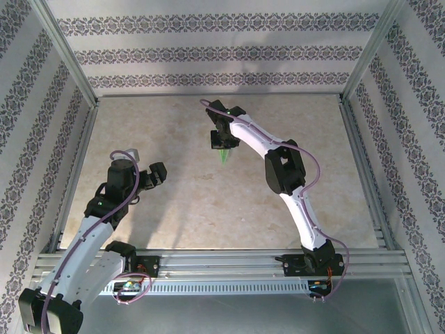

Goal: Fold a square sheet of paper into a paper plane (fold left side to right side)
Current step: Place the paper plane at the top-center of the table.

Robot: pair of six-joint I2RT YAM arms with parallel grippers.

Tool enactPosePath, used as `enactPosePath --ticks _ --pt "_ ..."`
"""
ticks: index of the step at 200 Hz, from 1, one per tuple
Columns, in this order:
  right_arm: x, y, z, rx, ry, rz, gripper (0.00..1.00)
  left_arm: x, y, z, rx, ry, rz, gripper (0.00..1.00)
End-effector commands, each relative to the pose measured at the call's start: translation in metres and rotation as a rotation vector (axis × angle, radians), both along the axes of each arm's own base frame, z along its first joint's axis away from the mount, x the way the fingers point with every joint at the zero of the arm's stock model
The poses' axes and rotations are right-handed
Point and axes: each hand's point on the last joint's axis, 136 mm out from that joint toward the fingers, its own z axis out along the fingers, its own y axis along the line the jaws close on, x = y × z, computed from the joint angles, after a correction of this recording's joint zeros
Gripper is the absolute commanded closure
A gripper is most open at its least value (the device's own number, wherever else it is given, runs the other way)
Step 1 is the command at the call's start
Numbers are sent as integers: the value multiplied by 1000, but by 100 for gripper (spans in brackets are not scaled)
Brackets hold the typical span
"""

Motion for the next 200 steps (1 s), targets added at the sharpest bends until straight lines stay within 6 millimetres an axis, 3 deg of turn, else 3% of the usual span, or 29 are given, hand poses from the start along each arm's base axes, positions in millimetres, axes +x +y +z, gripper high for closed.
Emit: enactPosePath --ticks 1,41,113,200 --pt "0 -10 -9 -36 31 -1 100 -2 3 -7 21 29 -11 3" --pt "2 -11 -18 -40 42 -1 100 -1 -1 -9 11 40 -29 3" --pt "-2 -11 -29 -50 62 2 77 1 -3 -12 7 46 -33 3" --pt "-7 -11 -35 -52 79 9 56 2 -1 -7 24 42 -33 3"
